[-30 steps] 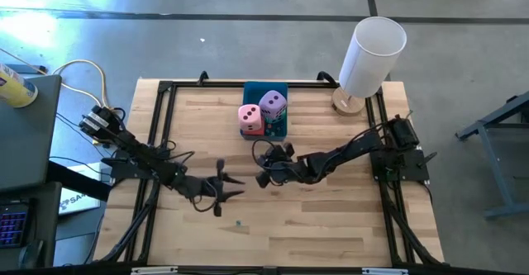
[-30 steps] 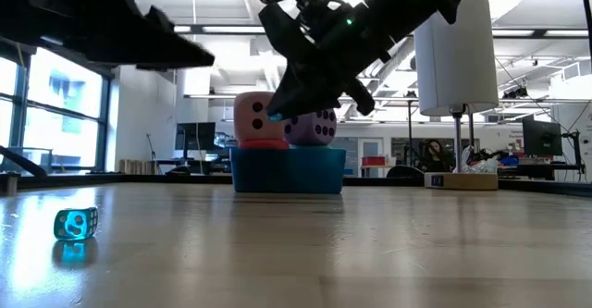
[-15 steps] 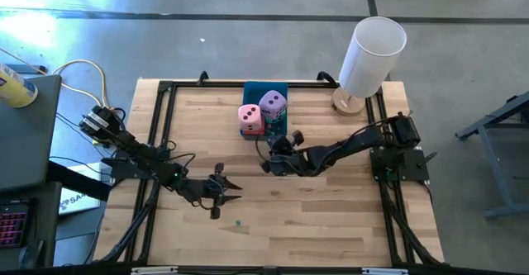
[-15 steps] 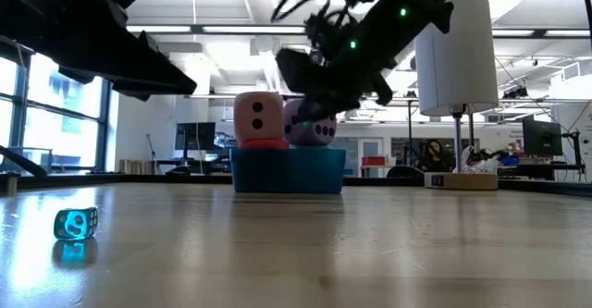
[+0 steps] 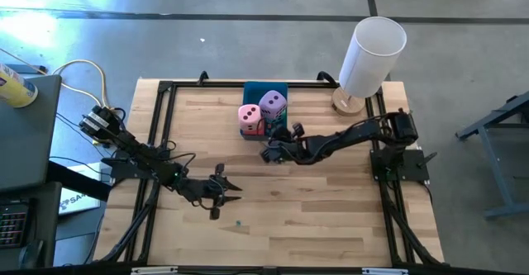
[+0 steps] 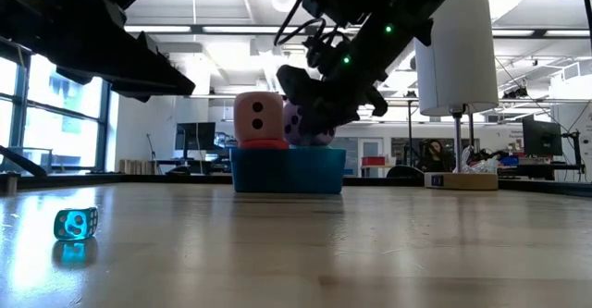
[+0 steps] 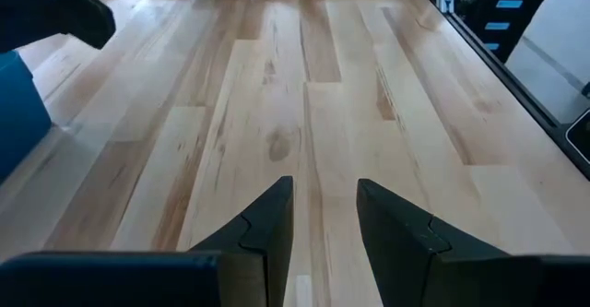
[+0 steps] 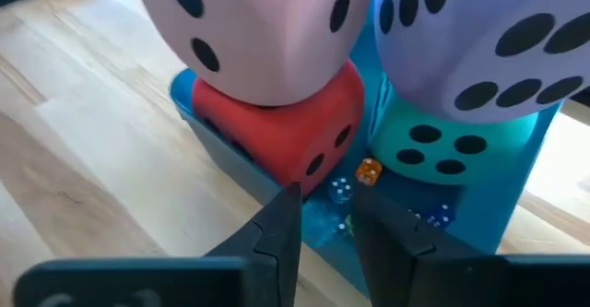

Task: Pick & Place Dice
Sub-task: Put the top small light blue die into the blue bin

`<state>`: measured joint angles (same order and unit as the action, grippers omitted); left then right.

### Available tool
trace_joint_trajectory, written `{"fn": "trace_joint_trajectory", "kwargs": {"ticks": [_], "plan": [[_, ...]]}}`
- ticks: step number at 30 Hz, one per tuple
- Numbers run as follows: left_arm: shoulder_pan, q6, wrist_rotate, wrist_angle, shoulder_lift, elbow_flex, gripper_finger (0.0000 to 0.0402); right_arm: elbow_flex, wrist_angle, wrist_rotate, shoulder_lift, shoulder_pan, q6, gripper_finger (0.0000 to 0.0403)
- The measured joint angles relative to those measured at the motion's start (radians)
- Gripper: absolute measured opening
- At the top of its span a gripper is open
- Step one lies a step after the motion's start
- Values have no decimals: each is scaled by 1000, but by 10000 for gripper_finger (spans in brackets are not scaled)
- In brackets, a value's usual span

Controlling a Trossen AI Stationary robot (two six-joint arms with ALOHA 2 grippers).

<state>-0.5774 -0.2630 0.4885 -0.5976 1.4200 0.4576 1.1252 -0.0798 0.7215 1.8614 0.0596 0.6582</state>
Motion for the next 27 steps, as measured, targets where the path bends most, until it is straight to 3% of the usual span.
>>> {"fn": "trace_joint_trajectory", "kwargs": {"ticks": [14,19,23,27], "plan": [[0,-5,0,45,0,-1,116,0,-44,9,0,-3,-1,173],[0,-5,0,54,0,-1,116,0,-47,6,0,24,-17,182],[-6,-8,0,81,0,-1,116,3,-107,-10,-20,65,-3,183],[-18,-32,0,106,0,-1,116,-1,-307,-7,-53,100,128,182]]}}
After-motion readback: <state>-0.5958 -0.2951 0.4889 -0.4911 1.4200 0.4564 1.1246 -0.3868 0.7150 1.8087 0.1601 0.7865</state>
